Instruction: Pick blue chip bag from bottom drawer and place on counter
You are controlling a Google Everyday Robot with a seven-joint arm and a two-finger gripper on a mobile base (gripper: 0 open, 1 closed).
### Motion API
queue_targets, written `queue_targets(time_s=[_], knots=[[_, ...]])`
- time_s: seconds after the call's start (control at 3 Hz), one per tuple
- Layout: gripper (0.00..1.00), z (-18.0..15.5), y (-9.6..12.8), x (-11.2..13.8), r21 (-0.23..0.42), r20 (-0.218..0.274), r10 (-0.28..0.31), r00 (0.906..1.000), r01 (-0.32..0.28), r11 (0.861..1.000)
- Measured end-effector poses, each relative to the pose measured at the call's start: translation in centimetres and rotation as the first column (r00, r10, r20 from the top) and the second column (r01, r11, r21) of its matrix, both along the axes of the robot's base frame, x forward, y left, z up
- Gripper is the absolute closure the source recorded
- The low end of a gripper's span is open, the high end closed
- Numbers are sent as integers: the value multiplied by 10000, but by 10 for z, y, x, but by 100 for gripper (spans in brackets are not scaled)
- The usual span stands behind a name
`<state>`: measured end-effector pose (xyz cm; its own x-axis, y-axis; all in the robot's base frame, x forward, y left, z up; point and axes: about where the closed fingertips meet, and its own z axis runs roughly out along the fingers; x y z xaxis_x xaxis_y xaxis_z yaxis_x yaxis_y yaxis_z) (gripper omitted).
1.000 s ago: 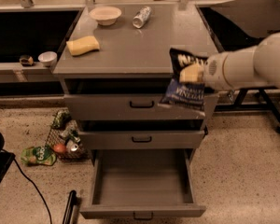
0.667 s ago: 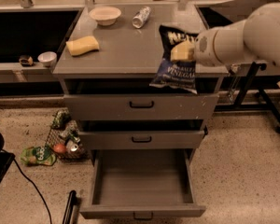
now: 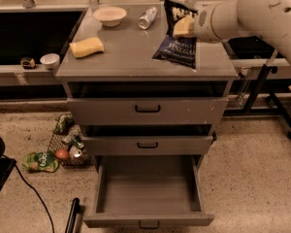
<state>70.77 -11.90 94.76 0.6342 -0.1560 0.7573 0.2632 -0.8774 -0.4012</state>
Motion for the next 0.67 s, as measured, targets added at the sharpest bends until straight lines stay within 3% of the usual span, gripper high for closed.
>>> queue_targets(time_s=[0.67], knots=[[100,-1,-15,78,456,-510,-769,9957,793,9958]])
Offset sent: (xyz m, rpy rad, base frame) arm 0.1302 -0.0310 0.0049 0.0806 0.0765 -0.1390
